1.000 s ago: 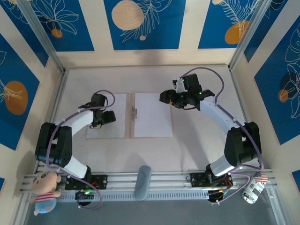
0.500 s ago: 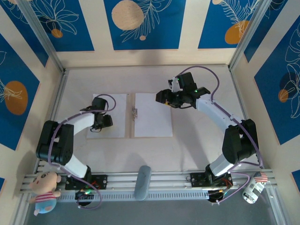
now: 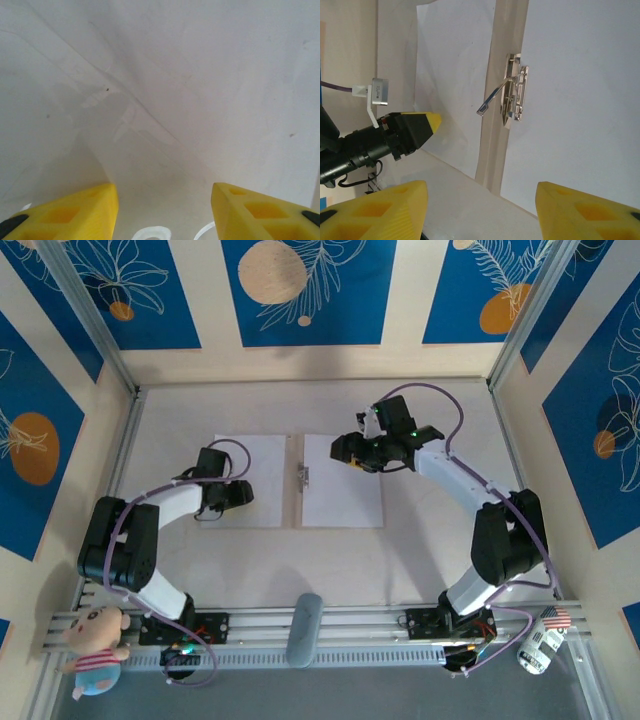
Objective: Put the files into the folder
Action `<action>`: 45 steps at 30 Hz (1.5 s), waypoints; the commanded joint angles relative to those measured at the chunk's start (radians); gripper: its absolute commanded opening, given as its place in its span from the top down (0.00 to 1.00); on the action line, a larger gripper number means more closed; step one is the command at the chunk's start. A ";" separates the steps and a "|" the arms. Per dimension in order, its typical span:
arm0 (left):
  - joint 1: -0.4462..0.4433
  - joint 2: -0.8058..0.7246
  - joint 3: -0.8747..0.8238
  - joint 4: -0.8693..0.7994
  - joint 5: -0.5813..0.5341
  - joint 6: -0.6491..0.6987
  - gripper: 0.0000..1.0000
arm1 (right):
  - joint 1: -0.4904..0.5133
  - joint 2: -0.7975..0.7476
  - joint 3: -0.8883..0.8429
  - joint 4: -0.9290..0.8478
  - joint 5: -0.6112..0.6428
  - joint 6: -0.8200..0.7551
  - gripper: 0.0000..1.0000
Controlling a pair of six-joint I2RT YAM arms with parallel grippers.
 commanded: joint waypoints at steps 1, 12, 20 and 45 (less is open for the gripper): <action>-0.040 0.030 -0.032 0.027 0.095 -0.092 0.46 | 0.017 0.015 0.030 -0.014 0.003 0.010 0.40; -0.105 0.085 0.029 0.033 0.112 -0.161 0.44 | 0.150 0.170 0.207 -0.169 0.274 -0.028 0.43; -0.096 0.048 0.082 -0.058 0.092 -0.100 0.40 | 0.237 0.337 0.395 -0.324 0.505 -0.034 0.46; -0.085 0.086 0.141 -0.158 0.093 -0.079 0.31 | 0.253 0.496 0.527 -0.375 0.491 0.000 0.72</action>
